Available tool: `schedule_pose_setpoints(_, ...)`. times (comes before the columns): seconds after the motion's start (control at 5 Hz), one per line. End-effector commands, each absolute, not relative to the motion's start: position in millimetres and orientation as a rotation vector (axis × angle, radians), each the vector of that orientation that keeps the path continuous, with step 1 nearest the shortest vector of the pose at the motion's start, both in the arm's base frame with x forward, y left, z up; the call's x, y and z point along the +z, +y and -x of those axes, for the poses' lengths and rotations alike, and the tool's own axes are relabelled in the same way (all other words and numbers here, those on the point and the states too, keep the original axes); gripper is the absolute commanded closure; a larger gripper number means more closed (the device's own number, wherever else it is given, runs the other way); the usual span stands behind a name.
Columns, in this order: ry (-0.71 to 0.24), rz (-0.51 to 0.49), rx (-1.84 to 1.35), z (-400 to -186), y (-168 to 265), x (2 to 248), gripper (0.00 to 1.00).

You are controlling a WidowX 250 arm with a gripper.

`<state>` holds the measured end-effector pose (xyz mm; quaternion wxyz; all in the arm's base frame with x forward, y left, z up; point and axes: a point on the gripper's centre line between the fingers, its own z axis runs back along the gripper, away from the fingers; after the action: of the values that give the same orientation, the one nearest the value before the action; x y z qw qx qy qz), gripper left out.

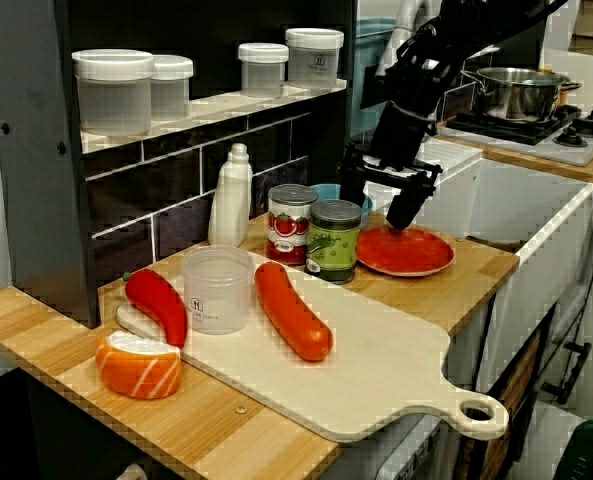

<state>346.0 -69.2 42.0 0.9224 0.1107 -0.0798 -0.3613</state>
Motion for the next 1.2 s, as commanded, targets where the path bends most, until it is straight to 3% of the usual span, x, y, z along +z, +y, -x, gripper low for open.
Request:
schedule_pose_setpoints(0.0,-0.213,-0.263,-0.74,-345.8,-70.1,44.6,0.0)
schedule_pose_setpoints(1.0,-0.216,-0.233,-0.71,-354.6,-68.6,66.1,0.0)
